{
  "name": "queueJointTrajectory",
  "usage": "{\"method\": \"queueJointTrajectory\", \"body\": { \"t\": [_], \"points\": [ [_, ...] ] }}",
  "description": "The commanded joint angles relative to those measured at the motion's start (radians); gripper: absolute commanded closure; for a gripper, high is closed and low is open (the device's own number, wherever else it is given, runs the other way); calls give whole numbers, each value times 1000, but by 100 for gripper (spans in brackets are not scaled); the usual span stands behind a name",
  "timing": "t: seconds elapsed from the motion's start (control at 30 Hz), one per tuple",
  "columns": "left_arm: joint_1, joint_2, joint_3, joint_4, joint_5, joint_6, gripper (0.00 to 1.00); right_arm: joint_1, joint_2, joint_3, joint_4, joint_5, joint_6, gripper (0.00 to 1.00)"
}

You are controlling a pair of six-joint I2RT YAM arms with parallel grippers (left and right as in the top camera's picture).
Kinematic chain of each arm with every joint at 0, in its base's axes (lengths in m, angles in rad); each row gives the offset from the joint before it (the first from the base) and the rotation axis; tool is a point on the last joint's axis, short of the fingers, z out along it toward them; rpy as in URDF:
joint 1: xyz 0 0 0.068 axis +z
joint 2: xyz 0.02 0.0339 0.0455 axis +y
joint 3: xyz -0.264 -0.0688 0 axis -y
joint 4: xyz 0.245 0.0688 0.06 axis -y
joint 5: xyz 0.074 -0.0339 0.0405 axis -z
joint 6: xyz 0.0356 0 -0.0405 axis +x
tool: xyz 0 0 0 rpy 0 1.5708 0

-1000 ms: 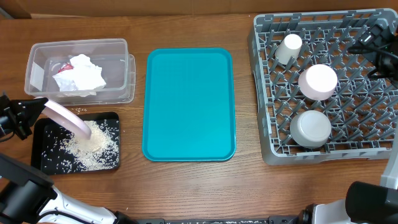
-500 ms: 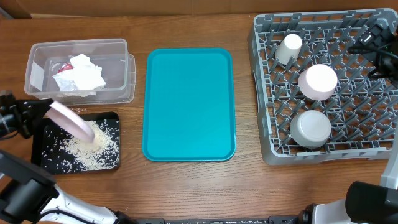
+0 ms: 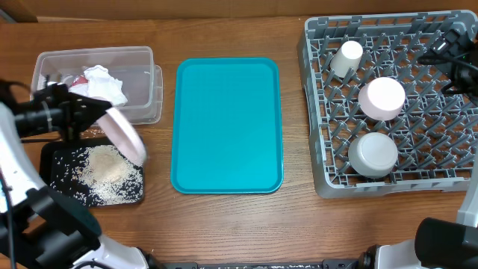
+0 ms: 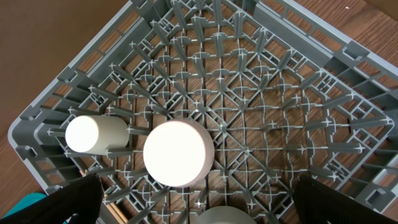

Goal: Sort waste into correct bins and load items into the dishwasher
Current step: 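Carry the emptied plate right over the teal tray, then lower the plate onto the teal tray, release, and retract left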

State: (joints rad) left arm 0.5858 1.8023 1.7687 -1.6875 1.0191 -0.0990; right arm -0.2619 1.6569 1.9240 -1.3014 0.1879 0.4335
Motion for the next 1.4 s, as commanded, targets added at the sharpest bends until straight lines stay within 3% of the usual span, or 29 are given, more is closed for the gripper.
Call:
{"method": "queueJointTrajectory", "body": {
  "t": [0.0,0.2,0.27,0.5,0.7,0.9,1.13,1.2,1.27,1.33,1.37],
  "points": [
    [-88,-56,-7,-2,-29,-45,96,-2,-3,8,6,10,5,0],
    [-304,-67,-6,90,-136,-135,96,-2,-3,8,6,10,5,0],
    [-416,-67,-6,164,-287,-266,96,-2,-3,8,6,10,5,0],
    [-763,-47,-6,393,-763,-500,96,-2,-3,8,6,10,5,0],
    [-1007,26,-6,535,-1018,-526,96,-2,-3,8,6,10,5,0],
    [-1141,162,-6,598,-1095,-527,96,-2,-3,8,6,10,5,0],
    [-1174,272,-6,562,-1091,-517,92,-2,-3,8,6,10,5,0],
    [-1174,273,-6,557,-1089,-493,85,-2,-3,8,6,10,5,0],
    [-1172,267,-4,555,-1089,-471,64,-2,-3,8,6,10,5,0],
    [-1167,260,1,555,-1089,-460,17,-2,-3,8,6,10,5,0],
    [-1164,258,10,552,-1089,-445,0,-2,-3,8,6,10,5,0]
  ]
}}
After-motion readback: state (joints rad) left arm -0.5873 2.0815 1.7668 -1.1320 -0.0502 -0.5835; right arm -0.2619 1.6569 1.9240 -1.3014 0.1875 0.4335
